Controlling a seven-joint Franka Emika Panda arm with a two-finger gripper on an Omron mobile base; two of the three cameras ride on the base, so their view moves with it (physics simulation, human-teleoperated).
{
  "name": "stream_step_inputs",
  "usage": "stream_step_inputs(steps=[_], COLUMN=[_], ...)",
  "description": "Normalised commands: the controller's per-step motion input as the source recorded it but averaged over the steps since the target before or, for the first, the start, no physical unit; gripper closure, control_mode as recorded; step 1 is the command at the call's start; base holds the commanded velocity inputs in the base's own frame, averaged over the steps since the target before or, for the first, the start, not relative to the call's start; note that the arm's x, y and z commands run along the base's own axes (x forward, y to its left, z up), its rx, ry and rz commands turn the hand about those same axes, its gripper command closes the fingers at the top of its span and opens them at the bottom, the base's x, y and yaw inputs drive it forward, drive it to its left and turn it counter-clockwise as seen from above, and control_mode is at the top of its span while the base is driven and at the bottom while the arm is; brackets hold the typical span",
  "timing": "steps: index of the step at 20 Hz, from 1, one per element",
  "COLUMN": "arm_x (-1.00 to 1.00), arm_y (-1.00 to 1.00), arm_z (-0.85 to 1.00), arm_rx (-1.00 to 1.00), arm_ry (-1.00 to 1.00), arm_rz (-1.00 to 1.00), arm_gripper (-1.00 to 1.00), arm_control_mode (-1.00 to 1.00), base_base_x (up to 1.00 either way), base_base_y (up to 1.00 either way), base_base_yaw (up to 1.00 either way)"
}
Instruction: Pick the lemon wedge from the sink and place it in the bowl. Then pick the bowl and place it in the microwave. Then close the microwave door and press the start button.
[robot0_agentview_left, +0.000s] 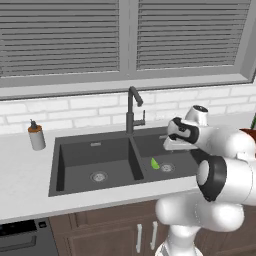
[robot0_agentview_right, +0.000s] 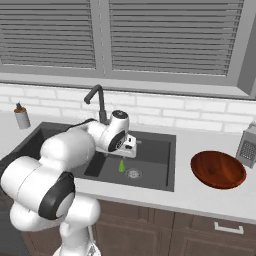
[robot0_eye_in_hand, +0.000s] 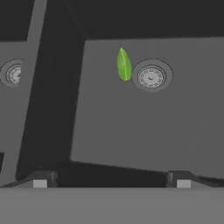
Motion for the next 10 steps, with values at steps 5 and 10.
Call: stream_step_inputs(steps=[5,10], arm_x=[0.53,0.52], arm_y=[0.0,0.0], arm_z=[-0.76,-0.65], arm_rx=[0.08,0.07], arm_ry=[0.0,0.0], arm_rz=[0.0,0.0], arm_gripper=[-1.0,-1.0], arm_control_mode=[-1.0,-1.0], base_base_x=[0.0,0.0], base_base_y=[0.0,0.0], base_base_yaw=[0.0,0.0])
